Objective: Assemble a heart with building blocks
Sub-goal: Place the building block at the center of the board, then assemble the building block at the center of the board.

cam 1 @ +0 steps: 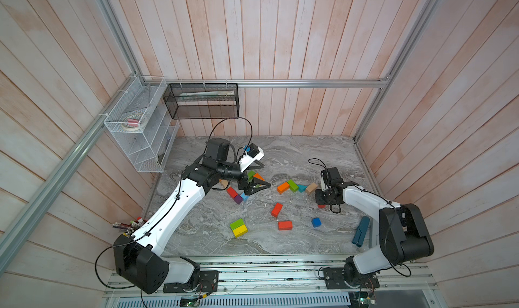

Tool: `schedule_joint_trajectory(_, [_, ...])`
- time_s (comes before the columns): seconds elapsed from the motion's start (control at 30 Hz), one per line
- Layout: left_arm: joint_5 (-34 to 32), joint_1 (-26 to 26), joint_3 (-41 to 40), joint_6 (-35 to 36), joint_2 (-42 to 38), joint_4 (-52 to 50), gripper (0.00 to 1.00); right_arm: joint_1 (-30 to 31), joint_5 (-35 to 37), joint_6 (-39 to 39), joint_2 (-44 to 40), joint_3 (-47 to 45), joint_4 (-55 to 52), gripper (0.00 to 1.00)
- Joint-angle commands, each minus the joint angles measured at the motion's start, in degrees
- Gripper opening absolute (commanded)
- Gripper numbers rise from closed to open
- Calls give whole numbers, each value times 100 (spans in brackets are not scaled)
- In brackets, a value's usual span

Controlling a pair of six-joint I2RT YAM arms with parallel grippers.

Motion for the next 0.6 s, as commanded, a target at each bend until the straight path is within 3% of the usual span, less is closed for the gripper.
schedule_joint_trajectory(0.0, [128,-18,-38,-73,-58,46,100,30,81,20,182,114,-97,38])
schedule_joint_trajectory(0.37, [123,-22,-46,-73,-80,54,100,195,307,676,-96,-120,-349,59])
schedule_joint_trajectory(0.47, [120,-21,-47,-71,-89,64,100,174,479,881,-223,-299,-383,59])
schedule_joint_trajectory(0.57, [153,-16,-46,-82,-72,73,100,49,489,985,-344,-448,-376,53])
